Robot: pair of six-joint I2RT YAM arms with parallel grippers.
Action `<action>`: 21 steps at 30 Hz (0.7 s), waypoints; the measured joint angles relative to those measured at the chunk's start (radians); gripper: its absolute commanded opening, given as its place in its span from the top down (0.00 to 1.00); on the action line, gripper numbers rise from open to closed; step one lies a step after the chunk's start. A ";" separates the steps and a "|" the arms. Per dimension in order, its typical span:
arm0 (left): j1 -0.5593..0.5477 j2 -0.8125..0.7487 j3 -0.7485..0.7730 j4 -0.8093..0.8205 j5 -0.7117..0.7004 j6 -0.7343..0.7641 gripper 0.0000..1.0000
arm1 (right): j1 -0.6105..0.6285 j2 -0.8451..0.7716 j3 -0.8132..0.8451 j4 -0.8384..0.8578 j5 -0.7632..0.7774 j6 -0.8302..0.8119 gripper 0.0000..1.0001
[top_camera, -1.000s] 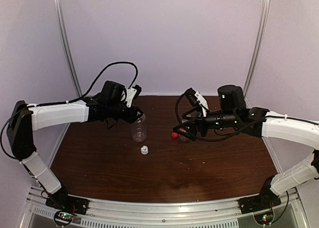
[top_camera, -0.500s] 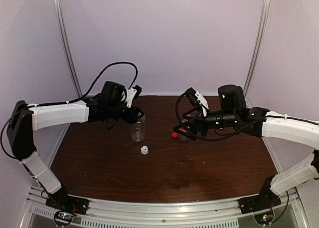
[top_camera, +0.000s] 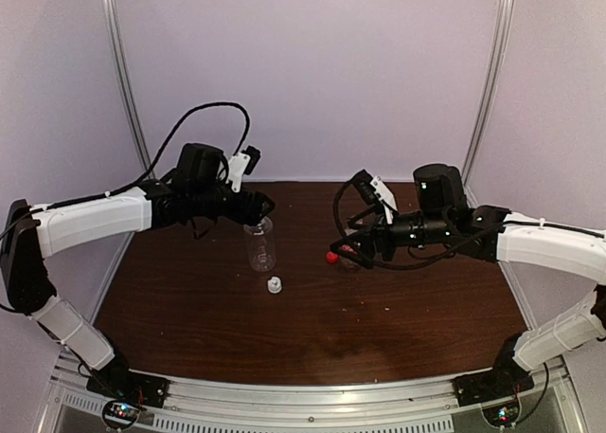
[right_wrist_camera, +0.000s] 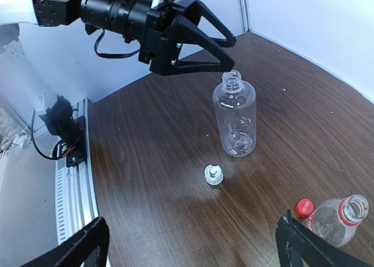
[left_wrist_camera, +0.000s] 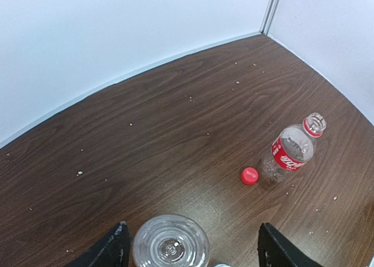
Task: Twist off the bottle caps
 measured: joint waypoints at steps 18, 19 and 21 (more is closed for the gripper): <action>0.006 -0.383 -0.074 -0.070 -0.152 -0.029 0.02 | -0.050 -0.044 0.103 -0.178 0.470 0.161 0.00; 0.006 -0.406 -0.075 -0.084 -0.161 -0.030 0.02 | -0.056 -0.050 0.111 -0.191 0.499 0.163 0.00; 0.006 -0.456 -0.082 -0.108 -0.178 -0.033 0.02 | -0.071 -0.066 0.121 -0.220 0.545 0.165 0.00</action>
